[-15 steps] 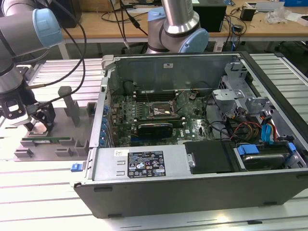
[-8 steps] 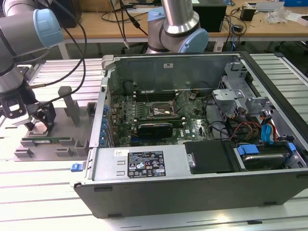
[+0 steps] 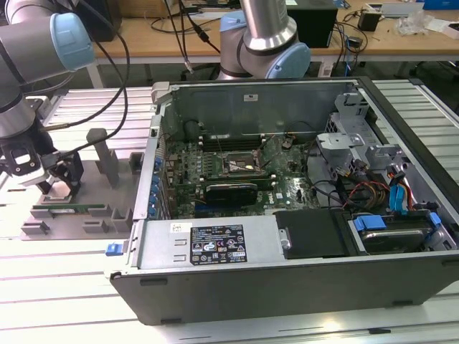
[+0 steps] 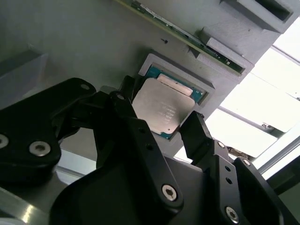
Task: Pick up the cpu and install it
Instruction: 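Pick up the cpu and move it towards the insertion slot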
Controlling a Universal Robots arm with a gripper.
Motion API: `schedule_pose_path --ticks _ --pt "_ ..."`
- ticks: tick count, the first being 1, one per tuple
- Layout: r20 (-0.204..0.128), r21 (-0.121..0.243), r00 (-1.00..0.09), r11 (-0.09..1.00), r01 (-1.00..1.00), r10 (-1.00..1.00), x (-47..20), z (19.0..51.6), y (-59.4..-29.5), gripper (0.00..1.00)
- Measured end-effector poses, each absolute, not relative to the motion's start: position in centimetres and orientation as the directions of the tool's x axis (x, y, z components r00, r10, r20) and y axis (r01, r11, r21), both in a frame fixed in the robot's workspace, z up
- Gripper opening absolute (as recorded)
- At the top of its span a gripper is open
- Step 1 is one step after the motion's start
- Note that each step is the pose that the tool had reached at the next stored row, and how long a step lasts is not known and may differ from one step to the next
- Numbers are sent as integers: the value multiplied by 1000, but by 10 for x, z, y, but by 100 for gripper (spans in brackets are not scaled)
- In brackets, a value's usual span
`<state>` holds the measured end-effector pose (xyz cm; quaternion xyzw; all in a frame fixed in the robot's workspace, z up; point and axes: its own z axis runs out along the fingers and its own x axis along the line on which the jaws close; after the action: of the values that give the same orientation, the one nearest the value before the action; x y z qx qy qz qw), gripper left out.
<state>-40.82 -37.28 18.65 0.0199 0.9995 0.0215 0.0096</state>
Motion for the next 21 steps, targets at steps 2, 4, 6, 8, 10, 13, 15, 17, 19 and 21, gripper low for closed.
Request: schedule_pose_path --ticks 2,4,6,8,10,13,15,17,19,21 --pt "-18 42 -999 998 39 40 -408 187 -373 66" --pt "-18 42 -999 998 39 40 -408 187 -373 66" --pt "-16 43 -999 998 39 40 -408 187 -373 66" --pt "-10 44 -999 998 39 40 -408 187 -373 66" --pt "-9 45 -999 998 39 40 -408 186 -373 66" --pt "-9 45 -999 998 39 39 -409 186 -373 66" --pt "-9 44 -999 998 39 40 -409 186 -373 66" --pt "-9 44 -999 998 39 40 -409 186 -373 66" --pt "-9 44 -999 998 39 40 -409 186 -373 66" --pt "-9 45 -999 998 39 40 -409 186 -373 66"
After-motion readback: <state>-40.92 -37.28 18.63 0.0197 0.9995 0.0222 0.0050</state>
